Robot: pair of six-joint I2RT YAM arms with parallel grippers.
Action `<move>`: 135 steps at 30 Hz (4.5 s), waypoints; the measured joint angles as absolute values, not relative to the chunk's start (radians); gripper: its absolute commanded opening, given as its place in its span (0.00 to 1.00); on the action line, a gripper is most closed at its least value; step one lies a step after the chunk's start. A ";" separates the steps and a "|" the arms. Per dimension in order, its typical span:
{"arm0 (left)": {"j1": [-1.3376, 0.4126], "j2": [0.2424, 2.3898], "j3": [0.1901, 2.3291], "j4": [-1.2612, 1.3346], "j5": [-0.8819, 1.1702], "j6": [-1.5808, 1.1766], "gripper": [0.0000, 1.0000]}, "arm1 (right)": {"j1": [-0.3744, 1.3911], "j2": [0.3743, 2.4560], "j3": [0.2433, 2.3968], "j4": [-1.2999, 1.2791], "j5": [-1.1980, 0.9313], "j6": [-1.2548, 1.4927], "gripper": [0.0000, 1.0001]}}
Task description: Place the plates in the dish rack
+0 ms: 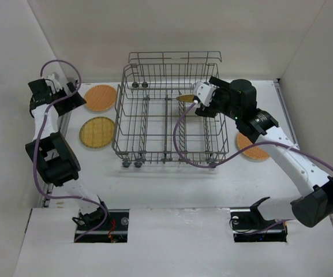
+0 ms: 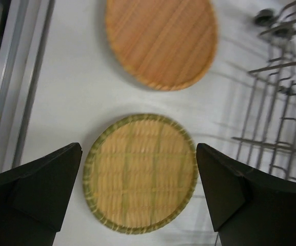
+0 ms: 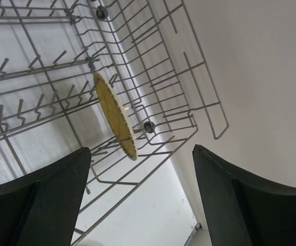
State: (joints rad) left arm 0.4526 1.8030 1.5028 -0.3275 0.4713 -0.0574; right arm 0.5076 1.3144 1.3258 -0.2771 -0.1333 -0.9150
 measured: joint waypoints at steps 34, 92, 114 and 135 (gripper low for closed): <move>0.455 2.309 1.901 -0.249 0.678 -0.316 0.70 | 0.525 1.365 1.430 -0.450 -0.051 -0.903 0.86; 0.522 1.890 1.604 -0.088 0.390 -0.301 0.00 | 0.311 1.294 1.335 -0.484 0.097 -0.815 0.86; -0.166 1.302 1.557 -0.211 0.067 0.360 0.01 | 0.148 1.139 1.113 -0.387 0.007 -0.574 0.85; -0.801 1.327 1.612 -0.456 0.010 0.880 0.00 | 0.062 0.981 0.991 -0.372 -0.027 -0.548 0.85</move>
